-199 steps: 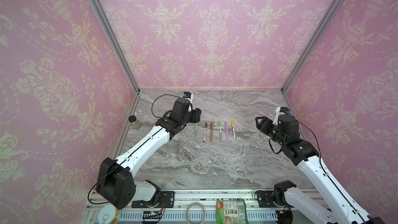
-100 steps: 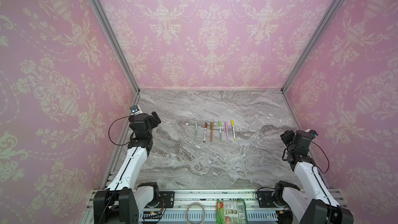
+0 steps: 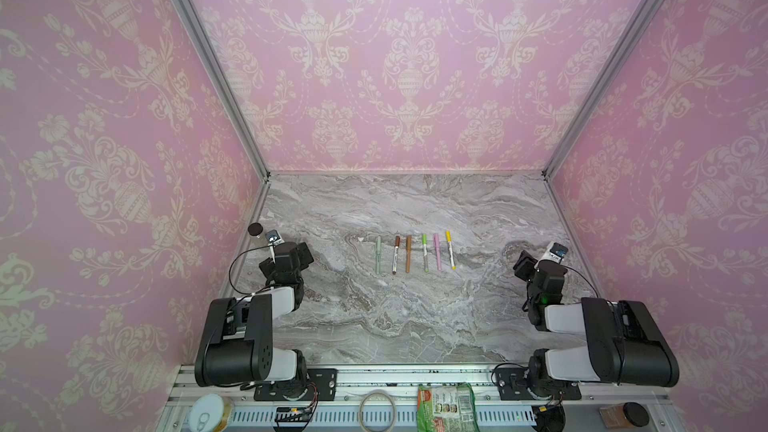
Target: Insert the pens into the pen caps
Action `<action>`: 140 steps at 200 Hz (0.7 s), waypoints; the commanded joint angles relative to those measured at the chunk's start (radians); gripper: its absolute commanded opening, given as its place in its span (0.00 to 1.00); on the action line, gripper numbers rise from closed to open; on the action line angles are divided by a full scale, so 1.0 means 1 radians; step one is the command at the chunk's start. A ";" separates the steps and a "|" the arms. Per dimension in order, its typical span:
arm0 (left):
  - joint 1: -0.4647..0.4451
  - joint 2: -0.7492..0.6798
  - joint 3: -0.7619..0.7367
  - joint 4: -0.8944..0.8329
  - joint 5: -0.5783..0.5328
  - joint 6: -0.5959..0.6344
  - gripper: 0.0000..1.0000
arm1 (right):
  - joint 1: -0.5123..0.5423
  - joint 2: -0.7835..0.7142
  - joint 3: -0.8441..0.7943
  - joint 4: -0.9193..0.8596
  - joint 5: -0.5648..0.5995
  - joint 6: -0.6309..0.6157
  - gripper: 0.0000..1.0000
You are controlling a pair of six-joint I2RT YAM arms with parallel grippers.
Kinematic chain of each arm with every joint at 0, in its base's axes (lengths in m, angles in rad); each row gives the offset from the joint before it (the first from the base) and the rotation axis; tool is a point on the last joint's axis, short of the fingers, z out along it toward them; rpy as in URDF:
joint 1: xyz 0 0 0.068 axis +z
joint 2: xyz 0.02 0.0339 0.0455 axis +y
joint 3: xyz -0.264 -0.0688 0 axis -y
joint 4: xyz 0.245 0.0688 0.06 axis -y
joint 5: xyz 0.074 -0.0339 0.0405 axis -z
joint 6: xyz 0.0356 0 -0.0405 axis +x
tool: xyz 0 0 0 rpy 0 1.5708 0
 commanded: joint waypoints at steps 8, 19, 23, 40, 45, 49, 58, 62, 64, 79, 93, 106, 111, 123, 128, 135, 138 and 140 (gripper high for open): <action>0.004 0.067 -0.007 0.259 0.122 0.115 0.99 | 0.079 0.099 0.036 0.248 -0.115 -0.237 0.66; -0.010 0.059 0.002 0.226 0.172 0.143 0.99 | 0.088 0.174 0.029 0.366 -0.116 -0.247 0.68; -0.016 0.065 0.001 0.235 0.203 0.161 0.99 | 0.087 0.154 0.032 0.321 -0.114 -0.244 0.69; -0.056 0.194 -0.012 0.415 0.351 0.261 0.99 | 0.088 0.119 0.097 0.161 -0.109 -0.241 0.70; -0.054 0.190 -0.016 0.396 0.338 0.252 0.99 | 0.088 0.134 0.125 0.135 -0.133 -0.248 0.71; -0.056 0.173 0.000 0.336 0.303 0.245 0.99 | 0.087 0.127 0.153 0.060 -0.158 -0.256 0.71; -0.061 0.158 0.013 0.292 0.292 0.244 0.99 | 0.089 0.106 0.215 -0.098 -0.187 -0.275 0.72; -0.061 0.166 0.008 0.319 0.293 0.245 0.99 | 0.088 0.106 0.211 -0.083 -0.190 -0.274 0.73; -0.060 0.173 0.004 0.337 0.294 0.245 0.99 | 0.086 0.112 0.208 -0.068 -0.194 -0.272 0.73; -0.059 0.180 0.002 0.348 0.295 0.240 0.99 | 0.085 0.114 0.209 -0.071 -0.195 -0.271 0.76; -0.058 0.182 0.001 0.360 0.289 0.237 0.99 | 0.082 0.116 0.209 -0.062 -0.202 -0.268 0.82; -0.058 0.184 -0.003 0.367 0.282 0.235 0.99 | 0.081 0.120 0.207 -0.056 -0.206 -0.267 0.90; -0.057 0.180 0.000 0.355 0.274 0.229 0.99 | 0.081 0.117 0.208 -0.063 -0.205 -0.267 0.94; -0.057 0.192 -0.007 0.391 0.272 0.236 0.99 | 0.079 0.119 0.206 -0.056 -0.209 -0.265 1.00; -0.059 0.187 -0.006 0.380 0.267 0.236 0.99 | 0.080 0.117 0.206 -0.059 -0.208 -0.266 1.00; -0.060 0.184 -0.005 0.371 0.264 0.236 0.99 | 0.079 0.119 0.205 -0.053 -0.210 -0.265 1.00; -0.061 0.185 -0.006 0.377 0.262 0.237 0.99 | 0.079 0.118 0.205 -0.053 -0.210 -0.266 1.00; -0.061 0.186 -0.006 0.381 0.262 0.238 0.99 | 0.079 0.117 0.205 -0.054 -0.210 -0.266 1.00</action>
